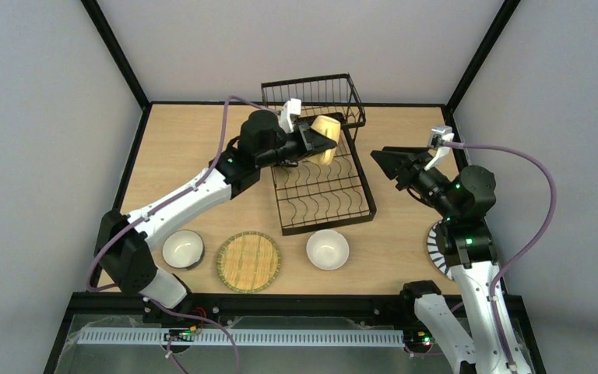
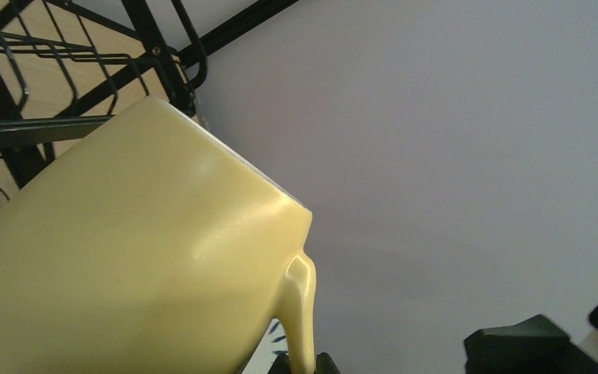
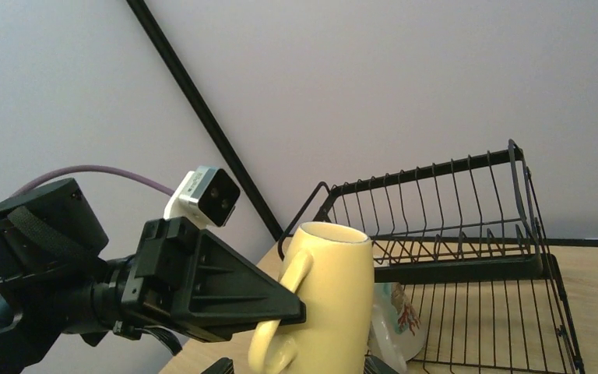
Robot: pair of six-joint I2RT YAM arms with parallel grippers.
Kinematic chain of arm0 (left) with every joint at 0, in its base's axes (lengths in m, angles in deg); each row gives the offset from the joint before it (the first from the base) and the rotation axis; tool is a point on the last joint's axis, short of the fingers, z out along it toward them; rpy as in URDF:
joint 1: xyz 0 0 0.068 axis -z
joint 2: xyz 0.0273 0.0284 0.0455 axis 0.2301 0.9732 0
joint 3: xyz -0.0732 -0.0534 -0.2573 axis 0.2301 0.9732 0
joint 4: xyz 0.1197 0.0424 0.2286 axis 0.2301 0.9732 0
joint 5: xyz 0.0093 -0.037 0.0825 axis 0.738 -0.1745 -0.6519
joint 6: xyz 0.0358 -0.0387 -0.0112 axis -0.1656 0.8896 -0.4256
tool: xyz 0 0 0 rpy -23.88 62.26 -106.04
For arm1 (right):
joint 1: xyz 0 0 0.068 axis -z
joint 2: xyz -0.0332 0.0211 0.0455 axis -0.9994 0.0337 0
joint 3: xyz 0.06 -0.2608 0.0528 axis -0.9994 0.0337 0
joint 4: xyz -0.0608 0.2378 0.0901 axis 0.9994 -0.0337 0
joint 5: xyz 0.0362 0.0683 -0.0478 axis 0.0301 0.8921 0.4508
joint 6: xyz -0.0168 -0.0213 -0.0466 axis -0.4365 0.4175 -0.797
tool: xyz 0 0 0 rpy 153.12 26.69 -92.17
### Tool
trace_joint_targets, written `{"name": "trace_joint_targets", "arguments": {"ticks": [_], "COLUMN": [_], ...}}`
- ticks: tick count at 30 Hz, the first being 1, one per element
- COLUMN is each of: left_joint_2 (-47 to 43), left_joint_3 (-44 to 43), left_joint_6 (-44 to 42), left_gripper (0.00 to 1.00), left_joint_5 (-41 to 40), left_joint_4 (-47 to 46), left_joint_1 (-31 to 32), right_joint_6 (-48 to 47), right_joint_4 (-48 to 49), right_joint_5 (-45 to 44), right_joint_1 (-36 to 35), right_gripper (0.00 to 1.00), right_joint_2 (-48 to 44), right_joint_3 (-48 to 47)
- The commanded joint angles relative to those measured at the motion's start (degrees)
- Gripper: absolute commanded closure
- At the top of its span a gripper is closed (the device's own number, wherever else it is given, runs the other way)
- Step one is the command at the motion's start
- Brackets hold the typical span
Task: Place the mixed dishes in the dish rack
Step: Pass from the right arm to the left, then place the upside down cup on the dish rack.
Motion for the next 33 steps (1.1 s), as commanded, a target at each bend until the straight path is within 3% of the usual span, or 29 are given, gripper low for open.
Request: {"name": "trace_joint_targets", "arguments": {"ticks": [1, 11, 21, 27, 33], "left_joint_2": [-4.6, -6.8, -4.0, 2.1, 9.2], "left_joint_3": [1.4, 12.3, 27.7, 29.8, 31.0], "left_joint_6": [-8.2, -20.1, -25.0, -28.3, -26.4], "left_gripper": [0.98, 0.98, 0.98, 0.98, 0.98], "left_joint_5": [-1.5, -7.4, -11.2, -10.6, -10.0], "left_joint_4": [-1.5, -8.1, -29.2, -42.4, -55.7], "left_joint_1": [1.3, 8.1, 8.9, 8.9, 8.2], "right_joint_6": [-0.5, 0.2, -0.2, -1.1, -2.2], "right_joint_4": [-1.6, -2.5, -2.6, -2.0, -1.1], "right_joint_5": [-1.0, -3.4, -6.0, -6.5, -7.4], "right_joint_1": [-0.4, -0.4, -0.4, -0.4, -0.4], "right_gripper": [0.05, 0.05, 0.04, 0.04, 0.0], "right_joint_2": [-1.0, -3.6, -3.5, -2.1, -1.0], "right_joint_3": [-0.7, 1.3, 4.8, 5.4, 6.5]}}
